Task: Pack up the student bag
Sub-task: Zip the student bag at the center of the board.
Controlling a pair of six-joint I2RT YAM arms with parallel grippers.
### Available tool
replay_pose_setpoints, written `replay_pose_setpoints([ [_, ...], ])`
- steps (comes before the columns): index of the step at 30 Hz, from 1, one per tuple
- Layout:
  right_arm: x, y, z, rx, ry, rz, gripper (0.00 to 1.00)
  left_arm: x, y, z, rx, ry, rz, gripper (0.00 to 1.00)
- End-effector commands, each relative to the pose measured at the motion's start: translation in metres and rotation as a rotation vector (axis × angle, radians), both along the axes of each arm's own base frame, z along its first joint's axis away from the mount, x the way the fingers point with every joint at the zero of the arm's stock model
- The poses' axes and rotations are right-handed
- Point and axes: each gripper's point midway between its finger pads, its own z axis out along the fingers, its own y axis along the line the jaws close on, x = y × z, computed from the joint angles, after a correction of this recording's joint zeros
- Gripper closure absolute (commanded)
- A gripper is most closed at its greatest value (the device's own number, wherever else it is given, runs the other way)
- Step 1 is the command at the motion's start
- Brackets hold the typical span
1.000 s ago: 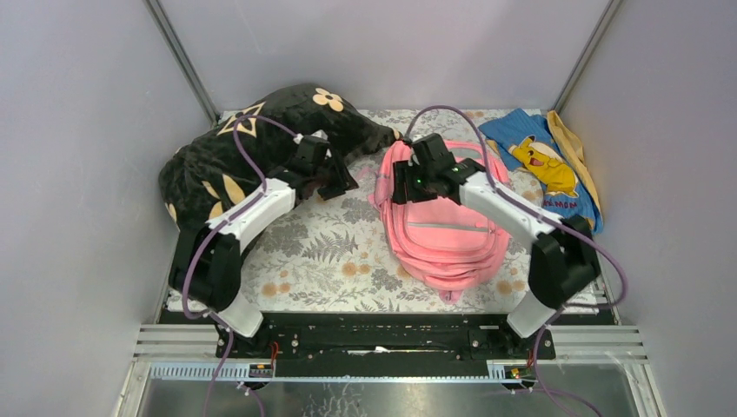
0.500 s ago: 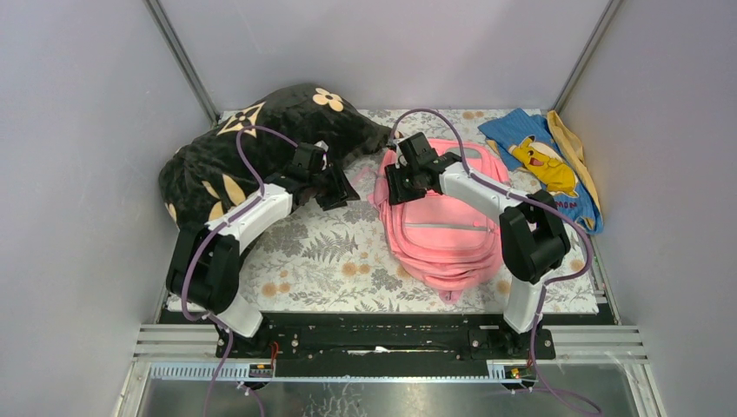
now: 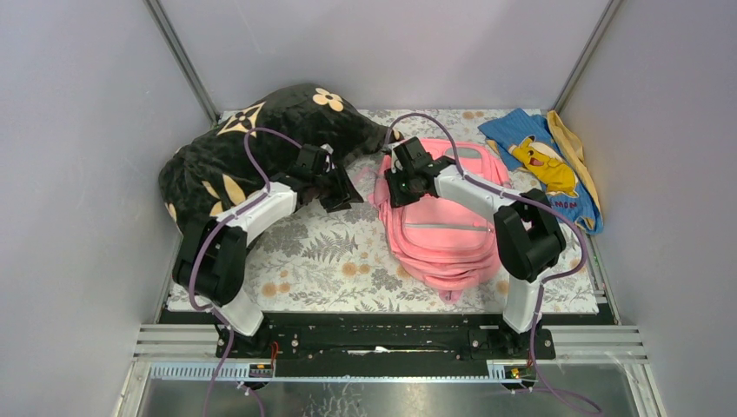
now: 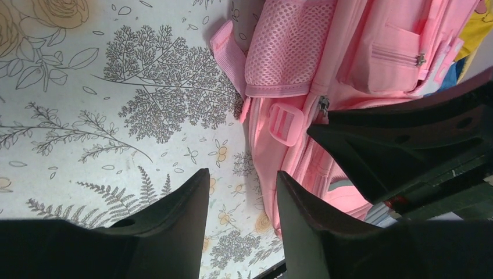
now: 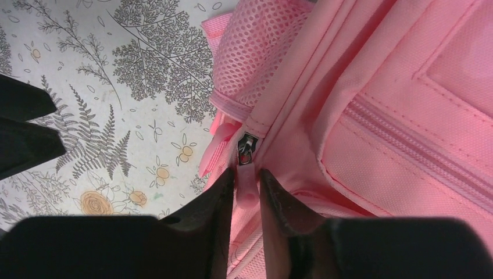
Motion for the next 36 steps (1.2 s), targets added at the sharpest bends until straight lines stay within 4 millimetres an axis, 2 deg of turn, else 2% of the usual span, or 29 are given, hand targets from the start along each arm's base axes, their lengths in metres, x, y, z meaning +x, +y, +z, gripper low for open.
replay_pose_setpoints([
  [1, 0.0, -0.002, 0.009, 0.014, -0.025, -0.027, 0.78, 0.016, -0.012, 0.004, -0.05, -0.034, -0.028, 0.48],
  [3, -0.001, -0.001, 0.017, 0.035, -0.035, -0.044, 0.88, 0.021, -0.017, 0.002, -0.066, -0.024, -0.033, 0.48],
  [6, -0.003, -0.002, 0.022, 0.055, -0.039, -0.058, 0.97, 0.031, -0.027, 0.004, -0.095, -0.015, -0.037, 0.47],
  [10, -0.01, -0.006, 0.025, 0.046, -0.018, -0.069, 0.99, 0.042, -0.041, 0.014, -0.111, -0.041, -0.049, 0.46],
  [14, -0.019, -0.008, 0.03, 0.07, -0.012, -0.078, 0.93, 0.053, -0.063, 0.02, -0.139, -0.048, -0.09, 0.43],
  [17, -0.024, -0.009, 0.025, 0.072, 0.006, -0.082, 0.81, 0.057, -0.077, 0.021, -0.16, -0.057, -0.125, 0.42],
  [20, -0.027, -0.008, 0.022, 0.085, 0.02, -0.087, 0.69, 0.059, -0.088, 0.01, -0.174, -0.03, -0.163, 0.42],
  [23, -0.028, -0.004, 0.023, 0.122, 0.035, -0.101, 0.6, 0.061, -0.093, 0.004, -0.186, -0.011, -0.183, 0.42],
  [31, -0.025, 0.004, 0.032, 0.306, 0.106, -0.159, 0.6, 0.061, -0.096, -0.006, -0.185, 0.003, -0.203, 0.43],
  [36, -0.017, -0.004, 0.034, 0.356, 0.114, -0.234, 0.63, 0.06, -0.099, -0.012, -0.186, 0.014, -0.216, 0.43],
])
